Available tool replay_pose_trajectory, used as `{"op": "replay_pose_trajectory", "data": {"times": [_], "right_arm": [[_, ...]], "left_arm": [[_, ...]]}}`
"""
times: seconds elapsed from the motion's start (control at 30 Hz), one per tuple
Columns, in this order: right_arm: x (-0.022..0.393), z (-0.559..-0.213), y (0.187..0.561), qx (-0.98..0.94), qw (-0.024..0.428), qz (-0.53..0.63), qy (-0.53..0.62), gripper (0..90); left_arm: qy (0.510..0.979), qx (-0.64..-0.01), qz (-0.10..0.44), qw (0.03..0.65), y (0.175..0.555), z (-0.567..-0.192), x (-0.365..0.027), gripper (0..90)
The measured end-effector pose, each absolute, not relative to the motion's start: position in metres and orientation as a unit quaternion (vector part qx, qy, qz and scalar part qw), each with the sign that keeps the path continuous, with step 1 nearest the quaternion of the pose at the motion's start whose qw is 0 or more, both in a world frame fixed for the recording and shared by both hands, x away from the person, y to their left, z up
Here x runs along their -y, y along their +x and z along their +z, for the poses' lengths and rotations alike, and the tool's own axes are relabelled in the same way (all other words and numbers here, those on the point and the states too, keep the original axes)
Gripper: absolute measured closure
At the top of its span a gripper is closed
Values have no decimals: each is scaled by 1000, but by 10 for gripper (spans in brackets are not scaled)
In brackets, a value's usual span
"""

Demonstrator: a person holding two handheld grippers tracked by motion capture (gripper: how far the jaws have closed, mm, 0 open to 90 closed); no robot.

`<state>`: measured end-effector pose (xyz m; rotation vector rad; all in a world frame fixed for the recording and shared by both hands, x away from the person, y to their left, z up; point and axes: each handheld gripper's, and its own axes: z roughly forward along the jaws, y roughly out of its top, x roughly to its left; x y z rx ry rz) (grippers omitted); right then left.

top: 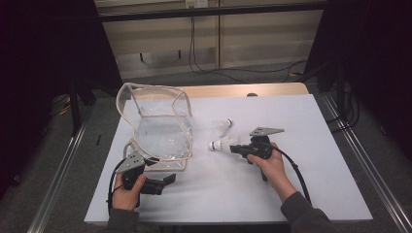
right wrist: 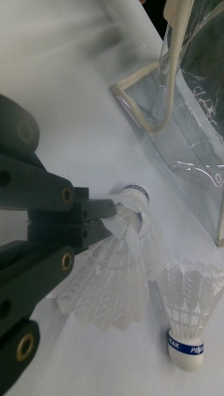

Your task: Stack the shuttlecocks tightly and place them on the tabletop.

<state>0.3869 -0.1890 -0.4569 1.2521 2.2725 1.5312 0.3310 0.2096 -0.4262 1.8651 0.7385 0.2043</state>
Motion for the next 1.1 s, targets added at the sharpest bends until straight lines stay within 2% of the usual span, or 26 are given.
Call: {"op": "replay_pose_trajectory", "data": {"times": [0.8,0.9,1.1], "right_arm": [[187,-459,388,-750,68,508,417,898],[187,-459,388,-749,75,507,419,822],[189,-457,388,-747,84,507,422,753]], "left_arm": [[783,-310,86,533,332,-427,-210,35],[783,-311,87,532,331,-427,-209,35],[782,-310,87,533,331,-427,-210,34]]}}
